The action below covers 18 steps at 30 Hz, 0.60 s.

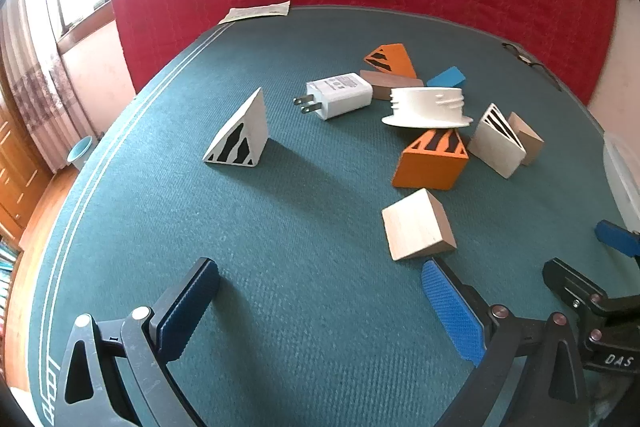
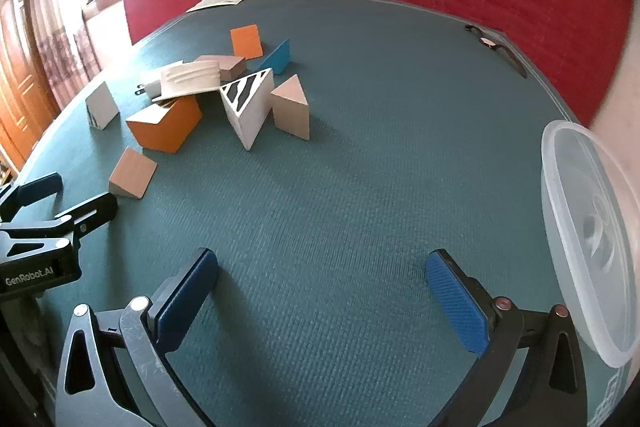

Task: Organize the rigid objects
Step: 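Move the left tool toward the white wedge with black stripes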

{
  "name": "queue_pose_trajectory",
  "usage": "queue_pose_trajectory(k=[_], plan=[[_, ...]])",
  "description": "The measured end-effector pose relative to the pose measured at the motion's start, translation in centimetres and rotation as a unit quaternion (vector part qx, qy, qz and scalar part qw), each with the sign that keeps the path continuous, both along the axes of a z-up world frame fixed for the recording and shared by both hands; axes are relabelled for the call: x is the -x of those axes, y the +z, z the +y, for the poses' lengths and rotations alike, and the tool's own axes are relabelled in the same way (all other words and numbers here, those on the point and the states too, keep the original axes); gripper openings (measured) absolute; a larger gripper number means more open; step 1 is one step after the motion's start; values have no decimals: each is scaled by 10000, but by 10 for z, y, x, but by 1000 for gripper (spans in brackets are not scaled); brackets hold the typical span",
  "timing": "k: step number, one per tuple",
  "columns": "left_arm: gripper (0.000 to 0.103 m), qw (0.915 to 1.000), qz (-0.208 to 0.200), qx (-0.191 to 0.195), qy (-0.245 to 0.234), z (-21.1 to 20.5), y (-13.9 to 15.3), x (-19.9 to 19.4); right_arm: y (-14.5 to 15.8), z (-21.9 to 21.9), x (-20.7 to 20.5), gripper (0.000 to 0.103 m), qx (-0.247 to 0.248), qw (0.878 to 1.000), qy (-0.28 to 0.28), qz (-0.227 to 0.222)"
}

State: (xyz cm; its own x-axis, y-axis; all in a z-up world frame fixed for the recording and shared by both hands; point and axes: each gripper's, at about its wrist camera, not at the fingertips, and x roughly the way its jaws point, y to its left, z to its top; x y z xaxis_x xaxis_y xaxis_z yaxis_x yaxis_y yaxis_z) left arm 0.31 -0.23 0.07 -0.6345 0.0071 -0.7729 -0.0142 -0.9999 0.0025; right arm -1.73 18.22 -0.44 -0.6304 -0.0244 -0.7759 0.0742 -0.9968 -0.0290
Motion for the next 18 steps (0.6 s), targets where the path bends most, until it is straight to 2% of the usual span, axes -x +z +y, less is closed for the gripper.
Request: queue_pose_trajectory(k=[4, 7, 10, 18], plan=[[103, 9999, 6, -25, -148, -1, 0, 0, 0, 6, -2, 103, -1, 10000, 22, -5], [102, 9995, 43, -195, -248, -6, 2, -2, 0, 6, -1, 103, -4, 10000, 20, -5], [101, 9994, 113, -294, -113, -16, 6, -4, 0, 2, -1, 103, -4, 10000, 21, -2], [100, 9992, 349, 148, 152, -32, 14, 3, 0, 2, -1, 103, 1, 10000, 21, -7]])
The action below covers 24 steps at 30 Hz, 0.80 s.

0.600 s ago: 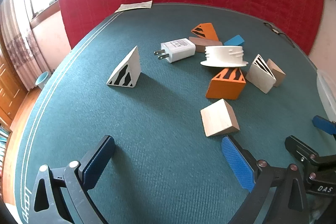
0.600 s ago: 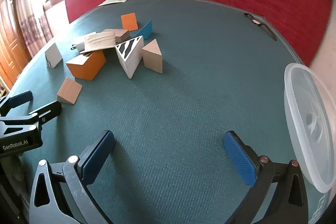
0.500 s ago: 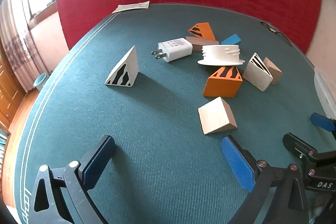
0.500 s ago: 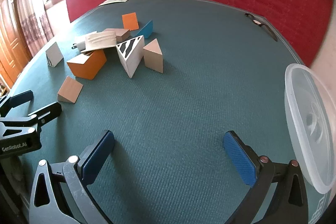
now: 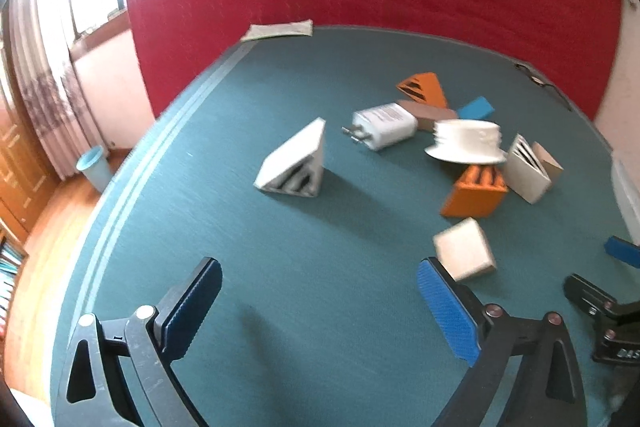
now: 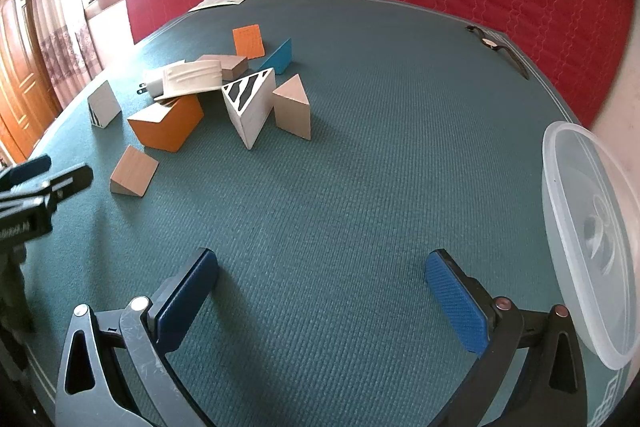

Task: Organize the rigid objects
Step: 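Move the left tool toward the white wedge with black stripes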

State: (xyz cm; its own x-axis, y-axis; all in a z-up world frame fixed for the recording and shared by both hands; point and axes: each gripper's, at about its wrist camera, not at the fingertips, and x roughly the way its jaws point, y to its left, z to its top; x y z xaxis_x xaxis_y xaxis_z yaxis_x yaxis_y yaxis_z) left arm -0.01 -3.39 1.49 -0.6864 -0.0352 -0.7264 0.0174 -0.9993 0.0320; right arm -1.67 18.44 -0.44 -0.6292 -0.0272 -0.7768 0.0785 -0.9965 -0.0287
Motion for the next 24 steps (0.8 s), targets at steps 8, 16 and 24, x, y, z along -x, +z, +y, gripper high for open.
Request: queue_pose_trajectory(k=[8, 16, 24], plan=[[92, 9995, 57, -11, 304, -31, 2, 24, 0, 0, 0, 103, 4, 10000, 2, 0], [90, 9997, 65, 91, 216, -30, 1, 38, 0, 0, 0, 103, 8, 10000, 1, 3], [90, 9992, 25, 262, 287, -39, 1, 47, 0, 0, 1, 103, 11, 10000, 0, 3]])
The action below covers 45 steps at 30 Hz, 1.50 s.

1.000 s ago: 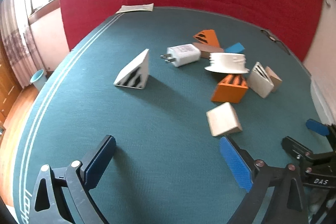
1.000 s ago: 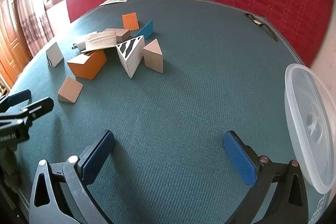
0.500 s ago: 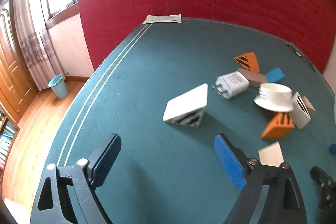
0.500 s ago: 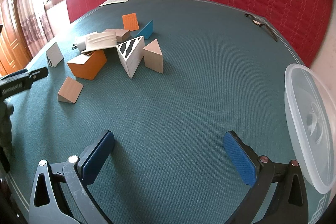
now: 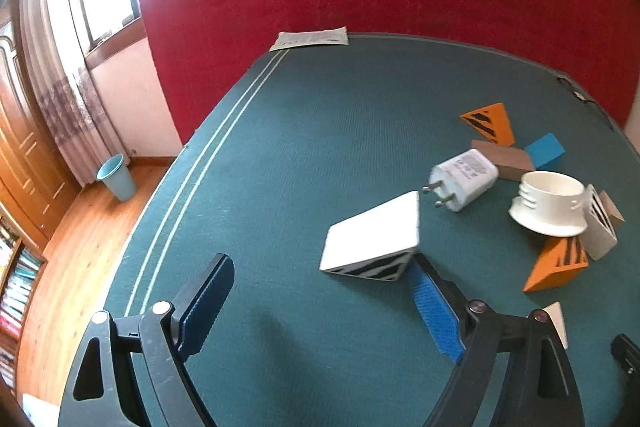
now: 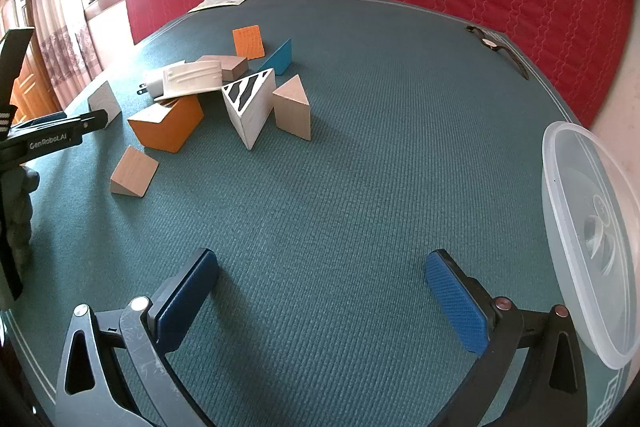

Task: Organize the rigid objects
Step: 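Move the left tool toward the white wedge with black stripes, then close the left tool on the white striped wedge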

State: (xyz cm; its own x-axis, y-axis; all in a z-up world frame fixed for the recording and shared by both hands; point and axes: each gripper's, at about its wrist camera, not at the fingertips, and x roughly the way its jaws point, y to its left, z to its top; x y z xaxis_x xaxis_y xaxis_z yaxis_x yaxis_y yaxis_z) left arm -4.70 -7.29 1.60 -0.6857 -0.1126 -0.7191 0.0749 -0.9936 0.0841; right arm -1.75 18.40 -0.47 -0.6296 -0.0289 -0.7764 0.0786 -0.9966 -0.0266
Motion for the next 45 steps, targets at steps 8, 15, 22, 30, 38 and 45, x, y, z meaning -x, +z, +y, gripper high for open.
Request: queue_pose_trajectory(k=[8, 15, 22, 30, 38, 45], plan=[[90, 9995, -93, -49, 308, -28, -2, -7, 0, 0, 0, 103, 3, 10000, 0, 1], [90, 9997, -12, -92, 235, -24, 0, -17, 0, 0, -1, 103, 8, 10000, 1, 2], [90, 10000, 39, -39, 21, 8, 5, -11, 1, 0, 0, 103, 48, 10000, 8, 18], [73, 9986, -172, -298, 412, 3, -2, 10, 8, 2, -3, 103, 332, 9993, 116, 105], [60, 9977, -122, -465, 482, 2, -3, 13, 8, 1, -4, 103, 433, 9986, 255, 157], [40, 9973, -40, -639, 365, 0, -1, 10, 13, -7, -10, 96, 425, 9970, 565, 324]])
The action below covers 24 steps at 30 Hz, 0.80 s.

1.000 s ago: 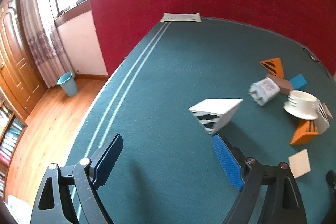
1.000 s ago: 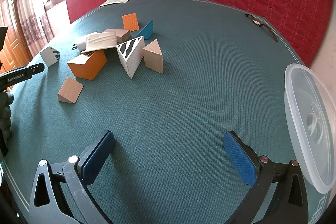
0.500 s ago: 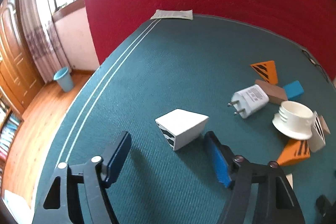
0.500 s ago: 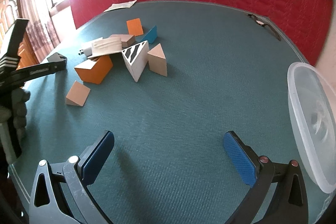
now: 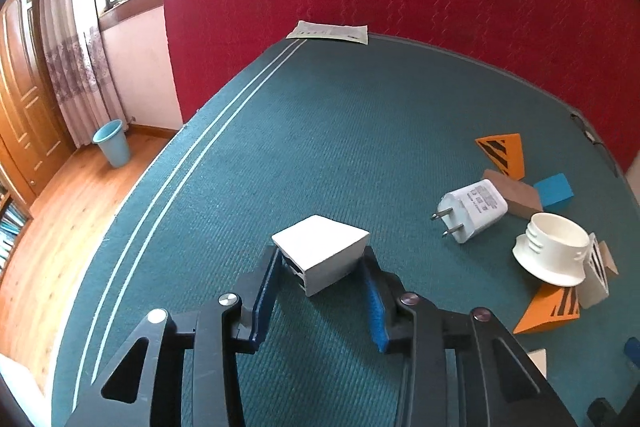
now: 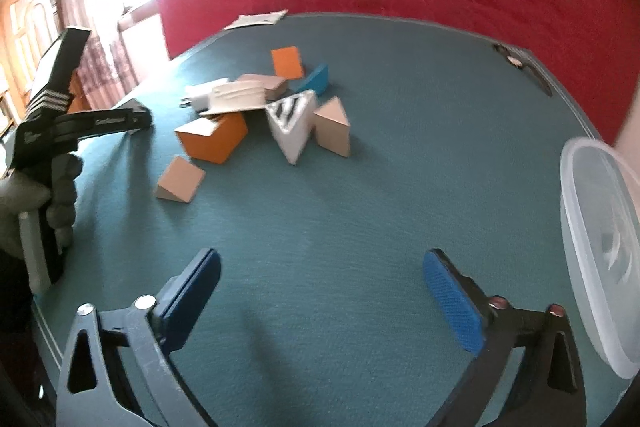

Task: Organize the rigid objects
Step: 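Close the left tool on the white striped wedge, then grasp the beige wooden block with the right tool while the left tool holds the white wedge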

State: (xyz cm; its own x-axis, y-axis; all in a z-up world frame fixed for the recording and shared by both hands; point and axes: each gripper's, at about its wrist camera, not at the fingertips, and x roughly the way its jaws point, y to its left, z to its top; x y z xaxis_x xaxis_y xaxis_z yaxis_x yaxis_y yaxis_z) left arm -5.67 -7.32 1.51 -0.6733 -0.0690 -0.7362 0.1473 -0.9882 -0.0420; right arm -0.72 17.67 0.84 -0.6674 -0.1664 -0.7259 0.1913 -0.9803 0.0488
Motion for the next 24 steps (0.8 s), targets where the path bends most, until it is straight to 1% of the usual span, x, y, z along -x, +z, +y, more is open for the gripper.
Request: queue_pose_trajectory(k=[2, 5, 7, 8, 12, 14, 18, 24], plan=[[39, 10000, 25, -27, -55, 0, 1, -1, 1, -7, -1, 93, 46, 9998, 204, 9], [38, 9999, 60, 20, -140, 2, 3, -5, 1, -24, -1, 85, 55, 9983, 573, -2], [38, 9998, 74, 58, -199, 3, 5, -8, 0, -35, 1, 77, 78, 9968, 792, -61], [38, 9997, 77, 69, -218, 4, 5, -9, -1, -42, 2, 75, 69, 9959, 897, -82], [38, 9995, 96, 120, -258, 2, 8, -14, -3, -69, 11, 67, -238, 9906, 1347, -85], [38, 9995, 114, 124, -265, 1, 10, -15, -2, -80, 20, 67, -331, 9876, 1535, -57], [38, 9995, 113, 90, -264, -2, 10, -15, 1, -92, 40, 67, -326, 9840, 1751, -2], [39, 9996, 95, 27, -251, -6, 7, -15, 1, -102, 64, 61, 14, 9783, 2071, -96]])
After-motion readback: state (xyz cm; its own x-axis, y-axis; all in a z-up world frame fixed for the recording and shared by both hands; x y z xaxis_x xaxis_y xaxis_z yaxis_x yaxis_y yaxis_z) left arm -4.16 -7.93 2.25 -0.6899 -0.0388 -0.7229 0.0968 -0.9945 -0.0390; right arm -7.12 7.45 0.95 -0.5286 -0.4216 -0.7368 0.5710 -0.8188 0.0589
